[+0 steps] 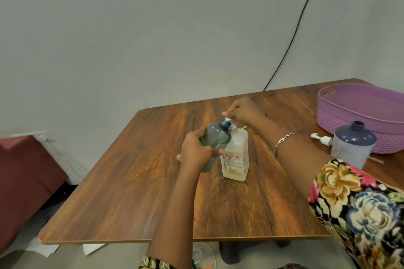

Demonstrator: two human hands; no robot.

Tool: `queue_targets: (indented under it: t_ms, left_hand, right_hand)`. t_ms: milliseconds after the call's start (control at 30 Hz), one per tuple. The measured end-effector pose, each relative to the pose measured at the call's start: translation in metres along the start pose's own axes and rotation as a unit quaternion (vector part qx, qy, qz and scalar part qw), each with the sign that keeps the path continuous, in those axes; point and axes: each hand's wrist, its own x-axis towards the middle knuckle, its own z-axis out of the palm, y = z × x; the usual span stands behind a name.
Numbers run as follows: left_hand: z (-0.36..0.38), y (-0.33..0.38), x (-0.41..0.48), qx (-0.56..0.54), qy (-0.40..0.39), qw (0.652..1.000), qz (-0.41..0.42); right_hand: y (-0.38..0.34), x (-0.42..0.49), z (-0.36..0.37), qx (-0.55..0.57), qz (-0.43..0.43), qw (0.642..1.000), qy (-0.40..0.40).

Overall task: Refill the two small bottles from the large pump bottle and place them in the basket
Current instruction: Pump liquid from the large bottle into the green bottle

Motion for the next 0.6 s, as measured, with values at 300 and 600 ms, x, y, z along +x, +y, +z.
queue_targets:
  t_ms: [300,600]
  left_hand:
    - [-0.002,0.001,0.002,0.011,0.004,1.000,0.013]
    - [-0.003,0.006,0.001,0.004,0.007,1.000,0.011]
  right_hand:
    - [-0.005,0.001,-0.003,-0.035,-0.007,0.999,0.023]
    - [-0.006,-0.003,-0.006,0.021,-0.006,1.000,0.009]
